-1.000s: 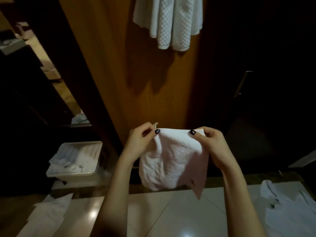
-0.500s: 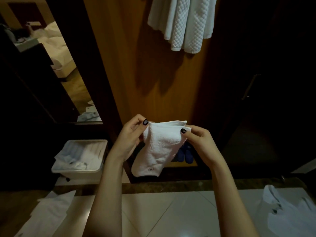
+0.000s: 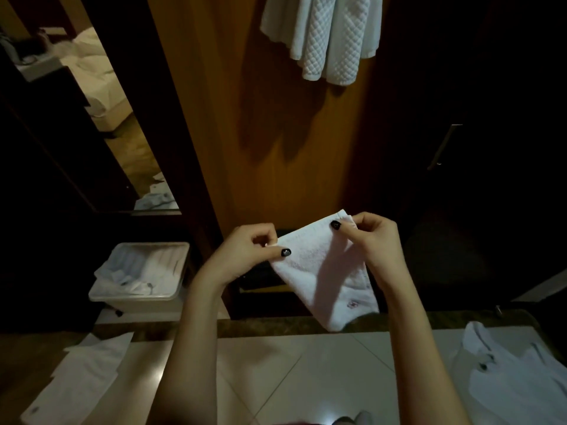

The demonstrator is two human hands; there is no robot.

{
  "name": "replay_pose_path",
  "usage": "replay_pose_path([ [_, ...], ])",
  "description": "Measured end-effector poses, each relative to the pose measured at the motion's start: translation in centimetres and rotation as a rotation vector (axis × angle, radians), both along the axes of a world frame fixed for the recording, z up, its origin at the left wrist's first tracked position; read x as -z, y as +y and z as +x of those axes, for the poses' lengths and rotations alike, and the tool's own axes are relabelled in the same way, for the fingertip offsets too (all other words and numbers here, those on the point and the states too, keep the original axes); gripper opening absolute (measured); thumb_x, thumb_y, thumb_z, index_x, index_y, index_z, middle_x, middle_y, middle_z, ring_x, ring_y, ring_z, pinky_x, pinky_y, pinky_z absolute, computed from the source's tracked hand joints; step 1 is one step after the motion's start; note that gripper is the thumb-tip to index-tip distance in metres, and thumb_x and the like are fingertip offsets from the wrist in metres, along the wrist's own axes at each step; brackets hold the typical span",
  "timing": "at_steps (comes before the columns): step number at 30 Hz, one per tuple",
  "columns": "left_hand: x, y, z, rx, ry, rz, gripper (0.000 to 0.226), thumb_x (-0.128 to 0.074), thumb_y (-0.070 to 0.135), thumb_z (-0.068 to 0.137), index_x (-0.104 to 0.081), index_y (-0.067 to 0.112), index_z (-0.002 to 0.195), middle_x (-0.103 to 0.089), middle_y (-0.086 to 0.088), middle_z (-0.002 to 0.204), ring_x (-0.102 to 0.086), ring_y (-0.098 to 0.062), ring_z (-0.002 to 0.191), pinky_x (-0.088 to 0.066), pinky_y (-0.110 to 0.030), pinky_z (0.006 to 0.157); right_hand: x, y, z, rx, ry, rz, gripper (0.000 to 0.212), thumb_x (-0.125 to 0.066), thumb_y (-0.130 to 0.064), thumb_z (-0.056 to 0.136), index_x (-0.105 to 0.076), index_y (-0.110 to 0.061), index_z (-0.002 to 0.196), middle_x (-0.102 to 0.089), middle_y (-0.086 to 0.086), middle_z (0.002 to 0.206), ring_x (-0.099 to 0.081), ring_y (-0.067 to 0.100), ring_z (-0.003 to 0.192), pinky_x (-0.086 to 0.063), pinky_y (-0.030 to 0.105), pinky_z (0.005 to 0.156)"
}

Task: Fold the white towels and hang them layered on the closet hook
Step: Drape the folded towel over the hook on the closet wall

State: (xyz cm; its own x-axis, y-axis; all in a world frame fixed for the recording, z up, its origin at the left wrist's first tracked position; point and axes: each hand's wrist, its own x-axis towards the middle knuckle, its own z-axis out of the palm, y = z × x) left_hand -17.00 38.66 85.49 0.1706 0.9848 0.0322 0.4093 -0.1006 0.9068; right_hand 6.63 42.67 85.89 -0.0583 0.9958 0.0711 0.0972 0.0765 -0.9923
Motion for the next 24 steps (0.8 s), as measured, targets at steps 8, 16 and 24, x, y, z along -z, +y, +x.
replay_pose_path([
  [8, -0.5, 0.2, 0.8, -0.174, -0.395, 0.185, 0.031, -0.071, 0.003, 0.083, -0.068, 0.031, 0.071, -0.064, 0.014, 0.074, -0.058, 0.003, 0.072, -0.048, -0.012, 0.067, -1.1, -1.5, 1.8, 0.028, -0.072, 0.066, 0.015, -0.07, -0.013, 0.089, -0.069, -0.003, 0.078, -0.069, 0.016, 0.082, -0.063, 0.012, 0.074, -0.053, 0.028, 0.072],
  [16, -0.8, 0.0, 1.4, -0.261, -0.382, 0.26, 0.035, -0.07, -0.003, 0.083, -0.067, 0.031, 0.076, -0.065, 0.016, 0.076, -0.059, 0.004, 0.074, -0.046, -0.01, 0.068, -1.3, -2.2, 1.4, 0.094, -0.085, 0.132, 0.015, -0.069, -0.013, 0.09, -0.059, -0.004, 0.084, -0.057, 0.005, 0.069, -0.052, 0.01, 0.064, -0.043, 0.016, 0.058],
  [24, -3.5, -0.7, 1.4, -0.244, -0.062, 0.261, 0.02, -0.065, 0.005, 0.09, -0.069, 0.025, 0.091, -0.068, 0.009, 0.094, -0.061, -0.001, 0.087, -0.043, -0.009, 0.075, -2.2, -2.9, 0.8, 0.068, 0.02, 0.154, 0.01, -0.064, -0.008, 0.093, -0.065, -0.016, 0.098, -0.068, 0.004, 0.078, -0.062, 0.005, 0.076, -0.049, 0.013, 0.067],
])
